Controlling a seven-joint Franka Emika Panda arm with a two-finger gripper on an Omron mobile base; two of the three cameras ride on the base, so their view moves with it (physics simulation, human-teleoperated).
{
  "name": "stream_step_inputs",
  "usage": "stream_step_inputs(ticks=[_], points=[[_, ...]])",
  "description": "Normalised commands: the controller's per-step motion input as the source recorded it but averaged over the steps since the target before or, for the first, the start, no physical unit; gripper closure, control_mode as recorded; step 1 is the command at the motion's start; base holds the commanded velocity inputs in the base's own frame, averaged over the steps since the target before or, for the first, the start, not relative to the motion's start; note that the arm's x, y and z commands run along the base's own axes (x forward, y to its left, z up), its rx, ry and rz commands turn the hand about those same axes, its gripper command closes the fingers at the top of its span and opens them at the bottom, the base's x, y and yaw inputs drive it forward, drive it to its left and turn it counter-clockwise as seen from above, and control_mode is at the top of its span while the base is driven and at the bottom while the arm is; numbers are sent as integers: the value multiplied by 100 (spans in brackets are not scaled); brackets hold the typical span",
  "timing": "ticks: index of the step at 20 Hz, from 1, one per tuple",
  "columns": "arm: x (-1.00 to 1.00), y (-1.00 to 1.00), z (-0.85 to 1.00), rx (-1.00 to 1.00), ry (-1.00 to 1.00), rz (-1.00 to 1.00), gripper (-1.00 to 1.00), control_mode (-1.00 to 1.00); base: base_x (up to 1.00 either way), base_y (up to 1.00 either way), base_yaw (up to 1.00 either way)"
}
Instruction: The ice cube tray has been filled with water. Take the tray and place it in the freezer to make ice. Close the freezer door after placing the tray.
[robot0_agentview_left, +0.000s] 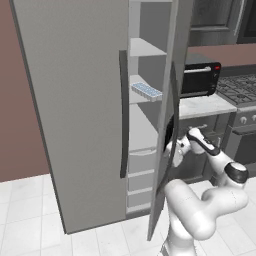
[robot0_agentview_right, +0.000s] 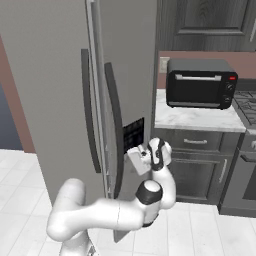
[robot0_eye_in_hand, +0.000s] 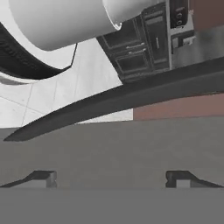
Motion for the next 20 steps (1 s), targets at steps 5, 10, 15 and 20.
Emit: stream_step_inputs(ticks=[5,10,15,20], points=[[-4,100,-14,0,-28,24,-100,-100,0,0,0],[13,98,9,-5,-51,-11,-100,-100,0,0,0],[49,75,21,-15,-53,-45,-100,-100,0,0,0],[57,71,0,-23,-36,-77,-100,-100,0,0,0]])
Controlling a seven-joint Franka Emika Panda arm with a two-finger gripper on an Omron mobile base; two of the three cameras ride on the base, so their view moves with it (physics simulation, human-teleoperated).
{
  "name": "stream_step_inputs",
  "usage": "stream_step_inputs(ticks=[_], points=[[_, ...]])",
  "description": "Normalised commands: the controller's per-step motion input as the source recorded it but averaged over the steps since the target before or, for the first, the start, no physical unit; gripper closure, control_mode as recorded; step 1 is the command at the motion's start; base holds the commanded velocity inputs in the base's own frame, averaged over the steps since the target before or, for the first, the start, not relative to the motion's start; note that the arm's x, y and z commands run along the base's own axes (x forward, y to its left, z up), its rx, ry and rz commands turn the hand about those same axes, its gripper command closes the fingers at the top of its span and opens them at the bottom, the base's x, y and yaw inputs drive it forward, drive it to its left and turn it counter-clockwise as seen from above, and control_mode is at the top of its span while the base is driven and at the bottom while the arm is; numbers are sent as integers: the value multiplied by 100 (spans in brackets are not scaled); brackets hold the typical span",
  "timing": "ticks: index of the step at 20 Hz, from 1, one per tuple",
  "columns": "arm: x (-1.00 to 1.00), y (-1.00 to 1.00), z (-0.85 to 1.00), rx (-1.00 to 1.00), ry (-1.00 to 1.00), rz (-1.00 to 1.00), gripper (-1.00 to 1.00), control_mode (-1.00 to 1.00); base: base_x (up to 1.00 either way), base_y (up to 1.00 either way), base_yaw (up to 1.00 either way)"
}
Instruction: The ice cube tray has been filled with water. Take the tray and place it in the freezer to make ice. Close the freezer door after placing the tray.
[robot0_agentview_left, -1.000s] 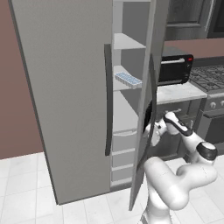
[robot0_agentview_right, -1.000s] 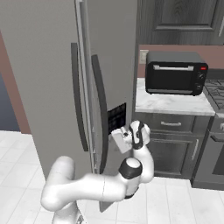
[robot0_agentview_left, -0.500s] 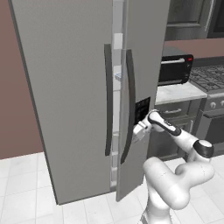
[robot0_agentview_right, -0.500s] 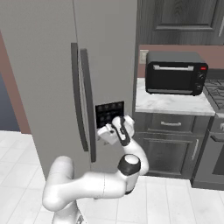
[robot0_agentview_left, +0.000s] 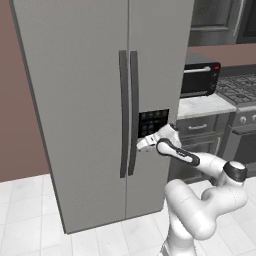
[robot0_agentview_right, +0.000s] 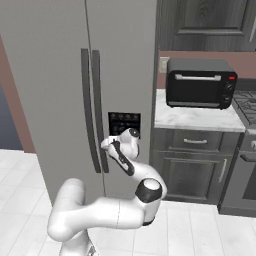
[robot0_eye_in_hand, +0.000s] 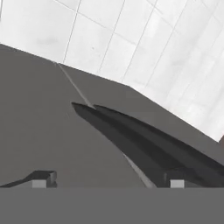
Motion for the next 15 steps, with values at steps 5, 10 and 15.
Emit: stream_step_inputs(ticks=[5,10,15], points=[[58,58,-2,-20,-27,-81,-100,-100,0,0,0],[60,31,-9,-22,-23,-79,-100,-100,0,0,0],[-1,0,-4,-15,-23,-74,-100,-100,0,0,0]])
